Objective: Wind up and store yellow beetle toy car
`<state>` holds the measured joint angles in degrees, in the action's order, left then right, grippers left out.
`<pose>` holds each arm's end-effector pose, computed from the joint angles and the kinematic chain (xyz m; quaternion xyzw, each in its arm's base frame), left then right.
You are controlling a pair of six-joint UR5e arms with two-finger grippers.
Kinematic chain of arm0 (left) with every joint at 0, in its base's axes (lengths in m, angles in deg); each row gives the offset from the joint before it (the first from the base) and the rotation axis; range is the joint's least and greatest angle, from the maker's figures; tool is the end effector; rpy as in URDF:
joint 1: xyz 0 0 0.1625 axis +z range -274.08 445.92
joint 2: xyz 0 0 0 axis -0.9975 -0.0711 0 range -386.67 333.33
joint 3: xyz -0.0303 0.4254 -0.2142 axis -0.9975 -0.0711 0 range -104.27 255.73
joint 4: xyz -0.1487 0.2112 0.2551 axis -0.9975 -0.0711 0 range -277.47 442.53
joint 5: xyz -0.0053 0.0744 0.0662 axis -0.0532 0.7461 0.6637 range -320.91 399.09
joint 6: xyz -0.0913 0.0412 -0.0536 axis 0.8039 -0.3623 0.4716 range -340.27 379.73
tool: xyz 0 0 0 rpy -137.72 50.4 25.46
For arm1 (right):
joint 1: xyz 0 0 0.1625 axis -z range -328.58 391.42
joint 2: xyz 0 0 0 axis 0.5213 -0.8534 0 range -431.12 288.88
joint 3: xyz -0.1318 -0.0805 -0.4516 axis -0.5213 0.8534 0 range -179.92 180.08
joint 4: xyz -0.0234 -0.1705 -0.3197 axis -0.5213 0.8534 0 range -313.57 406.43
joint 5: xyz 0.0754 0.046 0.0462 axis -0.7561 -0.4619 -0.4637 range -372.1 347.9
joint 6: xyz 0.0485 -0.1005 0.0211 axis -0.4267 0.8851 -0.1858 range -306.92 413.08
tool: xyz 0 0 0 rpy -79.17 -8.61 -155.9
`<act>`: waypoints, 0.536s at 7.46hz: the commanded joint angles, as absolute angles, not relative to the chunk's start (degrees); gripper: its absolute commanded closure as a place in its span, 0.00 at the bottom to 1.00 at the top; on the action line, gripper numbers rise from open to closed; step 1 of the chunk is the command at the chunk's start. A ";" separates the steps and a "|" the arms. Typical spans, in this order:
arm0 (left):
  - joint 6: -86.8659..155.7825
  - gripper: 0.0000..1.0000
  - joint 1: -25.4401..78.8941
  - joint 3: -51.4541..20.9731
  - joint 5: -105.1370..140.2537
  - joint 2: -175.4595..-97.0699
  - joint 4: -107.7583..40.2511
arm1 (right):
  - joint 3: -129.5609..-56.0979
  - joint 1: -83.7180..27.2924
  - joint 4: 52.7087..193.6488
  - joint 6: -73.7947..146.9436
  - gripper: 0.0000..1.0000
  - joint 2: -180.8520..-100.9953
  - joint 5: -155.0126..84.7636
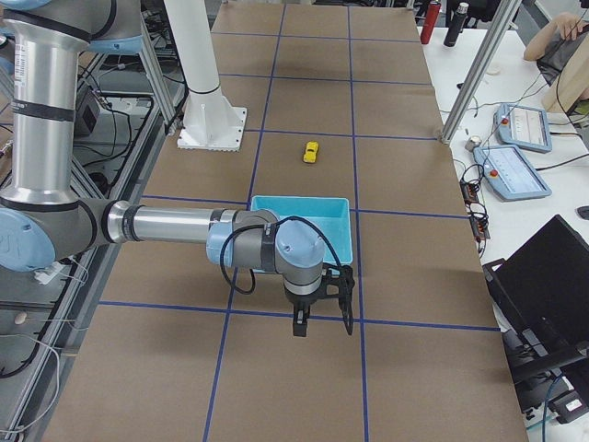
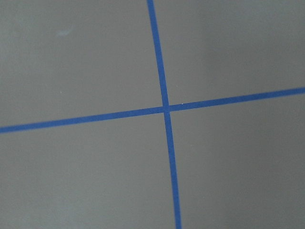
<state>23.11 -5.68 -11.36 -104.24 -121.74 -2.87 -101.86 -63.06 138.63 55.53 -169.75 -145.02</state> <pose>-0.0554 -0.4750 0.6971 -0.0260 0.4483 -0.0485 0.8922 0.0845 -0.3613 0.6961 0.0310 -0.3646 0.0129 0.9306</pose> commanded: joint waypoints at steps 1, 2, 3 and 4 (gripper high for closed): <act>25.00 0.00 -5.75 -13.21 -105.31 -120.46 -3.08 | -106.43 -53.18 138.10 55.98 0.00 -166.50 -141.33; 25.00 0.00 -5.83 -13.30 -105.40 -119.49 -3.08 | -107.05 -51.04 138.19 55.98 0.00 -164.91 -140.95; 25.00 0.00 -5.92 -14.70 -105.31 -118.87 -2.82 | -107.58 -50.24 138.28 56.06 0.00 -163.24 -141.21; 25.00 0.00 -6.01 -17.58 -104.62 -117.56 -2.47 | -109.42 -47.62 138.45 56.15 0.00 -162.01 -141.30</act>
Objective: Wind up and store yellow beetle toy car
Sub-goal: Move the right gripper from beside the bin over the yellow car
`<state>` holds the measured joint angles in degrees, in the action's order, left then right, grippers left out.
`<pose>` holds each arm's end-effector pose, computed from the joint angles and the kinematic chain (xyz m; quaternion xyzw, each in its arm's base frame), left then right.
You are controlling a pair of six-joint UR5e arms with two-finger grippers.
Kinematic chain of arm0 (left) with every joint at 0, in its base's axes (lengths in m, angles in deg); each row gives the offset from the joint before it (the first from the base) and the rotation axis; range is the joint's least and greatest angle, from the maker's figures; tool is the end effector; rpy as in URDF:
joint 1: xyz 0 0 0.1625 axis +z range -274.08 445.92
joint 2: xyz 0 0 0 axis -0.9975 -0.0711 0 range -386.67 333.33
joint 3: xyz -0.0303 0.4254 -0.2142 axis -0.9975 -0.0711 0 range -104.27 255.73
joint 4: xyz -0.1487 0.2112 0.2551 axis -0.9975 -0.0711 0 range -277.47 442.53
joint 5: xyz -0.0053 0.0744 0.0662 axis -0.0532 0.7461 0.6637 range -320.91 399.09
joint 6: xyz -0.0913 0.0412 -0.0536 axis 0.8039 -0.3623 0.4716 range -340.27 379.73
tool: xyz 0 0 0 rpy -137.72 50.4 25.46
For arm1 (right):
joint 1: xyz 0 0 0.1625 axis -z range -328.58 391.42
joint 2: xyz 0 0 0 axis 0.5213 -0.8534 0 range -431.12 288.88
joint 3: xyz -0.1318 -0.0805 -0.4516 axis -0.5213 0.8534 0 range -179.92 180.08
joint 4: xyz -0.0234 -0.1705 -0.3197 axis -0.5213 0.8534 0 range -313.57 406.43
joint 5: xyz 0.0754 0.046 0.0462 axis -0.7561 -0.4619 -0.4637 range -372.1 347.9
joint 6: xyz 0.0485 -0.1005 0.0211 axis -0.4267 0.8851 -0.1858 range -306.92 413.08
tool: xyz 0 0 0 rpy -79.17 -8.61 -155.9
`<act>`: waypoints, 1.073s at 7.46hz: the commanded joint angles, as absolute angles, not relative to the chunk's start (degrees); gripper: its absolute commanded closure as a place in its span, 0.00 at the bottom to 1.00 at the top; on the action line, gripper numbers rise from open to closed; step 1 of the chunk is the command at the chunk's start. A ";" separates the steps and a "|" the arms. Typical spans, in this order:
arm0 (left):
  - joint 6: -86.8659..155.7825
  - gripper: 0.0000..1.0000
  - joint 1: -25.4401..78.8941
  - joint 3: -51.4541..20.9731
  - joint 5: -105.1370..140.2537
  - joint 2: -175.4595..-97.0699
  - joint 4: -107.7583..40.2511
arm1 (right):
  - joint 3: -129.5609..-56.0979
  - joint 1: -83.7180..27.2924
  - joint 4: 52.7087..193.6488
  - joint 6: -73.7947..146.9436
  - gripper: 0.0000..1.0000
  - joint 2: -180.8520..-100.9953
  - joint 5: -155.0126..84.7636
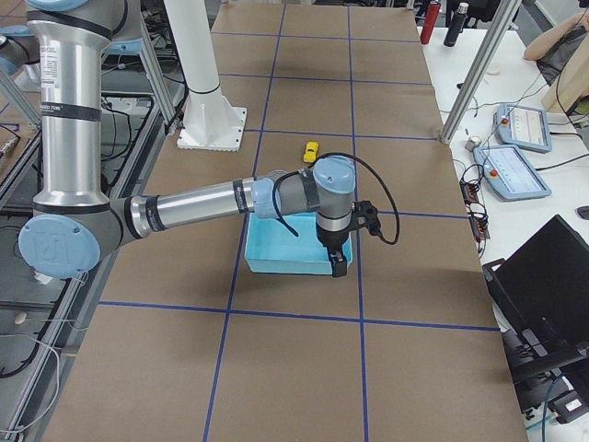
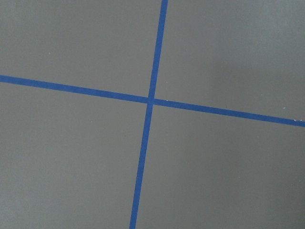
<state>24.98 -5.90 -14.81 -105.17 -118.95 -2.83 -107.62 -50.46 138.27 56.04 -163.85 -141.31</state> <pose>-0.0555 -0.4523 0.6922 -0.0278 0.4553 -0.0622 0.8877 0.0015 -0.4251 0.6151 0.0925 -0.3378 -0.1286 0.9278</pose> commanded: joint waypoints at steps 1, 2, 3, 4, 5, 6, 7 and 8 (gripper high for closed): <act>25.00 0.00 -6.10 -19.87 -104.17 -116.51 -2.73 | -111.52 -42.03 138.54 56.24 0.00 -160.34 -143.13; 25.00 0.00 -6.27 -21.37 -100.34 -116.06 -2.47 | -111.89 -38.84 140.63 56.15 0.00 -154.58 -143.84; 25.00 0.00 -6.01 -20.08 -100.22 -113.18 -2.81 | -111.89 -35.50 146.57 56.06 0.00 -151.91 -145.76; 25.00 0.00 -6.10 -20.07 -100.30 -112.72 -2.90 | -111.63 -34.42 147.15 56.06 0.00 -147.28 -148.83; 25.00 0.00 -6.19 -19.81 -100.30 -112.37 -2.90 | -110.24 -31.71 148.89 56.15 0.00 -145.92 -149.12; 25.00 0.00 -6.36 -20.24 -100.22 -112.45 -2.99 | -111.62 -29.77 150.83 56.24 0.00 -143.47 -149.38; 25.00 0.00 -6.28 -20.07 -99.61 -112.54 -2.82 | -111.46 -26.45 150.85 57.46 0.00 -139.10 -148.95; 25.00 0.00 -6.36 -19.98 -99.60 -112.63 -2.82 | -111.19 -22.59 150.76 58.34 0.00 -136.01 -147.38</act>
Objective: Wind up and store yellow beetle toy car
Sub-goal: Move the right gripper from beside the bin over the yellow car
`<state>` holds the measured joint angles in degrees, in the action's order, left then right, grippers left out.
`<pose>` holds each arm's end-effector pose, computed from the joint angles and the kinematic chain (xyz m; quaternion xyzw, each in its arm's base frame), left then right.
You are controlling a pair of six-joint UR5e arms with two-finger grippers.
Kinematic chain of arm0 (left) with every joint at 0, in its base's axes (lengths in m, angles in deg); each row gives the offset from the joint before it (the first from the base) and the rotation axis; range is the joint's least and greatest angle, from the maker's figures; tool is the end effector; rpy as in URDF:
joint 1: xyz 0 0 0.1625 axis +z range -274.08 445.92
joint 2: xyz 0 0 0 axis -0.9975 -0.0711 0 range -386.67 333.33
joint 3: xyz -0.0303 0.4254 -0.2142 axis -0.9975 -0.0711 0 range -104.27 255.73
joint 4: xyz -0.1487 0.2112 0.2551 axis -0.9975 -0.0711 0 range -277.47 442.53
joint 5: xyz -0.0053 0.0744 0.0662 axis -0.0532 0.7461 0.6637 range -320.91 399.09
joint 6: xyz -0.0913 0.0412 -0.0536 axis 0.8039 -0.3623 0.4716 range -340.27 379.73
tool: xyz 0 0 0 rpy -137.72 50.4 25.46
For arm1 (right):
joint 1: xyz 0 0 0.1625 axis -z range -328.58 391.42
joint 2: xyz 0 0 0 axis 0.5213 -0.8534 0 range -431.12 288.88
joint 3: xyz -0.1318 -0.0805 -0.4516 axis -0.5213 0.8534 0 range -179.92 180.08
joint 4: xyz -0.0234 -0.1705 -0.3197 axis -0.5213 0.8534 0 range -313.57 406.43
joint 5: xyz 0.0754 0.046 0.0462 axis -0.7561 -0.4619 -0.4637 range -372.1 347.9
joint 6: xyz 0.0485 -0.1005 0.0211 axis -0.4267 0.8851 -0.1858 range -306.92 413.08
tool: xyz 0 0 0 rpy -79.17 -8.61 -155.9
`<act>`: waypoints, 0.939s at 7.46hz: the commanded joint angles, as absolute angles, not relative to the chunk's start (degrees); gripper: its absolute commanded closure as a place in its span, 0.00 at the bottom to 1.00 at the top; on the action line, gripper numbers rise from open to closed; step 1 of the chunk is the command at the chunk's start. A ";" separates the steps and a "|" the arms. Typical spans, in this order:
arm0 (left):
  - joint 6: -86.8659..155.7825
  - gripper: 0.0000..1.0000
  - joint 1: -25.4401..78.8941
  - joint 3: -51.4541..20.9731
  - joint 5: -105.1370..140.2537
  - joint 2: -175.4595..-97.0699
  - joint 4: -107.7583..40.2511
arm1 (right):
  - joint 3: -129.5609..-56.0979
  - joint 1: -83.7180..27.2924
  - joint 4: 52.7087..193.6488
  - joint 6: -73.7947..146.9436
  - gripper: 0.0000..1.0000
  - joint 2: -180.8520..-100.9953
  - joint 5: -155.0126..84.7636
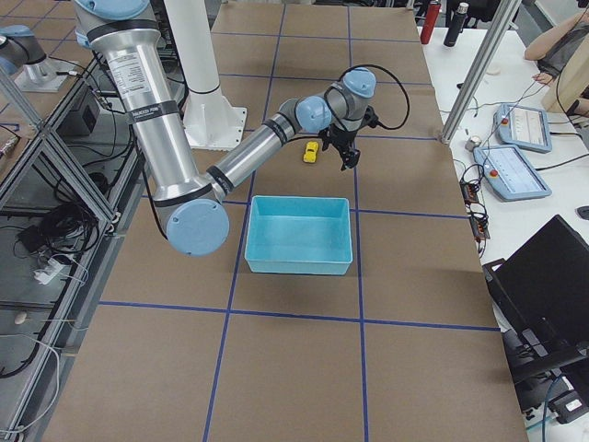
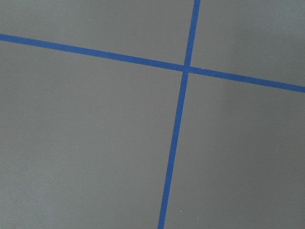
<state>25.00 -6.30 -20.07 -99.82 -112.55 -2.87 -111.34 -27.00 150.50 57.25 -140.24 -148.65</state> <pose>-0.0631 -0.3969 0.7082 -0.0342 0.4131 -0.0701 0.9073 -0.2419 -0.4907 0.4028 0.1268 -0.4253 -0.3652 0.8183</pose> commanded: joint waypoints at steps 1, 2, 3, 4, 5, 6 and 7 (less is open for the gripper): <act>25.00 0.00 -6.36 -20.07 -99.60 -112.37 -2.73 | -111.19 -18.28 150.93 59.92 0.00 -133.37 -141.71; 25.00 0.00 -6.36 -19.90 -99.60 -112.36 -2.73 | -111.19 -14.50 150.76 60.63 0.01 -133.08 -137.56; 25.00 0.00 -6.28 -19.98 -99.60 -112.36 -2.73 | -111.02 -10.81 150.76 64.98 0.01 -133.08 -129.69; 25.00 0.00 -6.27 -19.90 -99.60 -112.36 -2.73 | -109.62 -8.25 150.58 67.81 0.02 -132.82 -125.00; 25.00 0.00 -6.36 -19.81 -99.60 -112.28 -2.73 | -106.48 -5.70 150.50 68.71 0.03 -131.25 -121.74; 25.00 0.00 -6.36 -19.72 -99.60 -112.28 -2.73 | -102.18 -4.54 150.58 68.63 0.03 -128.19 -121.62; 25.00 0.00 -6.36 -19.72 -99.51 -112.19 -2.73 | -99.36 -3.05 150.67 68.55 0.03 -126.33 -121.61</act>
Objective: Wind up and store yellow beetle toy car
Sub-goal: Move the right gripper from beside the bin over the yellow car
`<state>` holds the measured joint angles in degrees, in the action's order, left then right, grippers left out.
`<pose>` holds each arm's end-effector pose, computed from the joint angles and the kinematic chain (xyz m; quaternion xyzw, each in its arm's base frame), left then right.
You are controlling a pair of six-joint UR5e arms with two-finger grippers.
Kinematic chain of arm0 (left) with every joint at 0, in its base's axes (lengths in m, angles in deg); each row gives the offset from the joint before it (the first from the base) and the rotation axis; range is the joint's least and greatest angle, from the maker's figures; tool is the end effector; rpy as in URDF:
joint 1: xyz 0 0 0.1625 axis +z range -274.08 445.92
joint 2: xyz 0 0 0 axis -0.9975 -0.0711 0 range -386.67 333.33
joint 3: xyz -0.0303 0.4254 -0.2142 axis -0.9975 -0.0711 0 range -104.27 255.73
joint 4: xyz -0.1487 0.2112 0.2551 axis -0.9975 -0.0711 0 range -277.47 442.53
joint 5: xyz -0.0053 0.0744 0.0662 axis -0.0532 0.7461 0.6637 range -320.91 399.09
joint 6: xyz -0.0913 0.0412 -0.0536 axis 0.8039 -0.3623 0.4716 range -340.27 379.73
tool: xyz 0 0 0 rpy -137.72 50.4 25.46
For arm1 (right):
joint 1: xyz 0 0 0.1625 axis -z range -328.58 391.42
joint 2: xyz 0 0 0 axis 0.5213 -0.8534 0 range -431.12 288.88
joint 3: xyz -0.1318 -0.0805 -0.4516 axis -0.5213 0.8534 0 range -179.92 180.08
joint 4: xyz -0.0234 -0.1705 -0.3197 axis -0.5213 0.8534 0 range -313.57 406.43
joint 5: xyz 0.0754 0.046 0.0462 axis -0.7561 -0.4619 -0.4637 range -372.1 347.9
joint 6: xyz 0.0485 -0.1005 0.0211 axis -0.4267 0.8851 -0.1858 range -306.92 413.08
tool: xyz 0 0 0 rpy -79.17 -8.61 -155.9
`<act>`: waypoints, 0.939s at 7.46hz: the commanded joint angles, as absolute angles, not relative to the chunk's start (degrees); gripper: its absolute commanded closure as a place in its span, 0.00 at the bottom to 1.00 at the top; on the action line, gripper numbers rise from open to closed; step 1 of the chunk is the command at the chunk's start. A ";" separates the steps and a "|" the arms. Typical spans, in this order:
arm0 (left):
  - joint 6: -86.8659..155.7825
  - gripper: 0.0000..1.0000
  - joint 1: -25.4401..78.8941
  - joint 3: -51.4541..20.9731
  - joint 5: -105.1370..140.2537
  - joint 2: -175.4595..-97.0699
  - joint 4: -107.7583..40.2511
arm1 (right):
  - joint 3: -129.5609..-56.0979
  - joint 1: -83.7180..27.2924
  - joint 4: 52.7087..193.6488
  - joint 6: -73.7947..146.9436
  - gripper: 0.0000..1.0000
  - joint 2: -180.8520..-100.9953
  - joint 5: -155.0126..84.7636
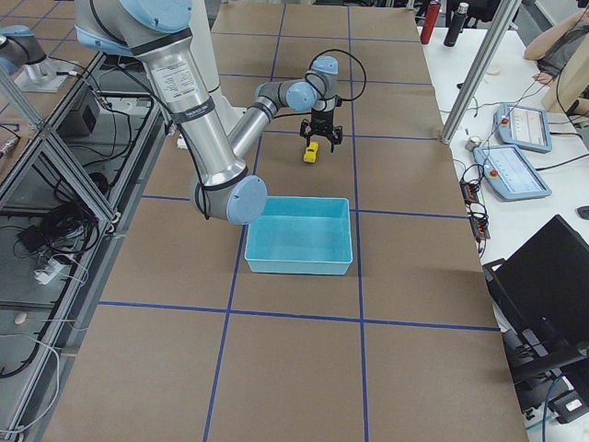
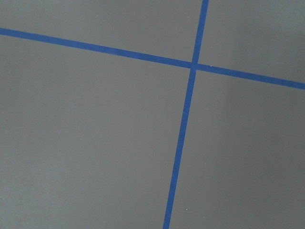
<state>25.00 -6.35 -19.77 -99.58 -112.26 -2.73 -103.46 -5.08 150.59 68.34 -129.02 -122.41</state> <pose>-0.0636 -0.3935 0.7131 -0.0398 0.4110 -0.0731 0.9078 -0.4509 -0.4505 0.3642 0.1967 -0.2477 -0.5745 0.7549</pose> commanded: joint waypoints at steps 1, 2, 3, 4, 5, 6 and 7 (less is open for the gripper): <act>24.91 0.00 -6.36 -19.55 -99.51 -112.19 -2.73 | -98.28 -0.69 150.58 68.20 0.03 -126.14 -120.57; 25.00 0.00 -6.36 -19.54 -99.60 -112.19 -2.73 | -96.18 0.99 150.58 67.93 0.03 -124.83 -119.43; 25.00 0.00 -6.36 -19.54 -99.51 -112.10 -2.73 | -94.07 1.88 150.58 67.84 0.03 -123.43 -119.33; 24.91 0.00 -6.36 -19.46 -99.51 -112.10 -2.73 | -93.97 3.45 150.50 67.84 0.03 -123.32 -117.50; 25.00 0.00 -6.36 -19.46 -99.34 -112.10 -2.73 | -93.88 3.99 150.49 67.84 0.03 -123.50 -115.83; 25.00 0.00 -6.36 -19.46 -98.21 -112.19 -2.73 | -93.79 4.00 150.49 67.93 0.04 -123.67 -114.94; 25.00 0.00 -6.36 -19.46 -97.93 -112.19 -2.73 | -93.79 4.00 150.49 67.93 0.05 -123.76 -112.85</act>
